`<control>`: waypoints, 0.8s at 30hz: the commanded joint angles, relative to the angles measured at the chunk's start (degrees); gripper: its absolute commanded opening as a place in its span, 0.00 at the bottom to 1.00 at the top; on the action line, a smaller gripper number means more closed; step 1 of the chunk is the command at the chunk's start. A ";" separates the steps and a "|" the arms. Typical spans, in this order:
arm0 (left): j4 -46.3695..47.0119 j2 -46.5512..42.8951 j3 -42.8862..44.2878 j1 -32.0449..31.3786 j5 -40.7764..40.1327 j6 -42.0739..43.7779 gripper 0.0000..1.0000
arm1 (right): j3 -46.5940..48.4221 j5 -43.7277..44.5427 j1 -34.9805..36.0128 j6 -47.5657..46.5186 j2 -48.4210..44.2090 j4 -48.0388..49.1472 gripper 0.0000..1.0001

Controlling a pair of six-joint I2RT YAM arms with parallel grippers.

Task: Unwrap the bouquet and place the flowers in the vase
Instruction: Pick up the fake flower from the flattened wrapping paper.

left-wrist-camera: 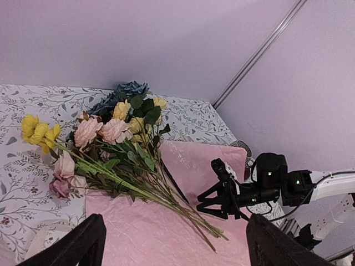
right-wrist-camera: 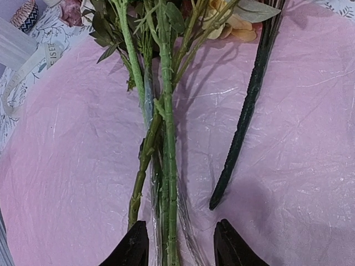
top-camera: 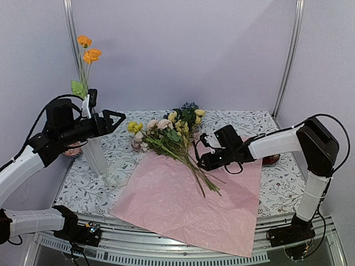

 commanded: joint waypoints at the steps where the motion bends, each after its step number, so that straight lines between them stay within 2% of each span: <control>1: 1.22 0.31 0.02 -0.88 -0.02 0.86 0.90 | 2.08 -1.17 -0.46 -0.52 2.77 -1.23 0.40; 12: 1.25 0.37 0.18 -0.93 0.05 1.12 0.90 | 4.35 -2.86 -0.52 -1.54 5.71 -2.44 0.37; 17: 1.29 0.72 0.30 -1.02 0.06 1.21 0.90 | 5.15 -3.75 -0.54 -1.92 6.45 -2.87 0.30; 24: 1.05 1.22 0.59 -0.97 0.51 1.15 0.90 | 6.06 -4.43 -0.48 -2.35 7.09 -3.44 0.15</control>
